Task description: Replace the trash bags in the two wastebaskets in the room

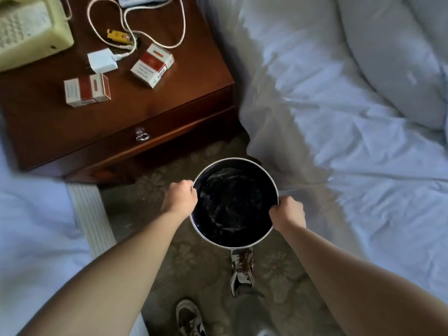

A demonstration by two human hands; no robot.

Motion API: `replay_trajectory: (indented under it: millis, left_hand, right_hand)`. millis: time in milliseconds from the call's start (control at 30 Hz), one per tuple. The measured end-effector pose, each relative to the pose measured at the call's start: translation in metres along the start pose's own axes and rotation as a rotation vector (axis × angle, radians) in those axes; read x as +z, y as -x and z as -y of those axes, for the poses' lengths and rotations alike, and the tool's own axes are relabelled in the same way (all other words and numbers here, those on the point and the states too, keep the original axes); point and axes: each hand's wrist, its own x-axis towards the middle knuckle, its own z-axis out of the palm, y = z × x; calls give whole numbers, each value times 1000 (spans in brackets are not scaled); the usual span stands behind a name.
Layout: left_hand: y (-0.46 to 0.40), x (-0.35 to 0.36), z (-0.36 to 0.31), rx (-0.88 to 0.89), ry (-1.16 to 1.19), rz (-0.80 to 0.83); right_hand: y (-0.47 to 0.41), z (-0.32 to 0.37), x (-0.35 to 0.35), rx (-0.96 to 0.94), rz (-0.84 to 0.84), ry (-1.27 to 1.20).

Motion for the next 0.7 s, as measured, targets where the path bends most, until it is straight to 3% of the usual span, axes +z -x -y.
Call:
replay_trajectory:
  millis: [100, 367, 533, 700]
  left_hand:
    - [-23, 21, -1, -40, 6, 38]
    - [-83, 108, 18, -251, 108, 112]
    - [-101, 145, 24, -367, 433, 191]
    - [-84, 109, 6, -383, 640, 208]
  right_hand:
    - [-33, -8, 17, 22, 109, -20]
    - [-118, -35, 84, 175, 197, -133]
    - [-144, -45, 106, 200, 236, -153]
    - [-101, 5, 76, 203, 239, -96]
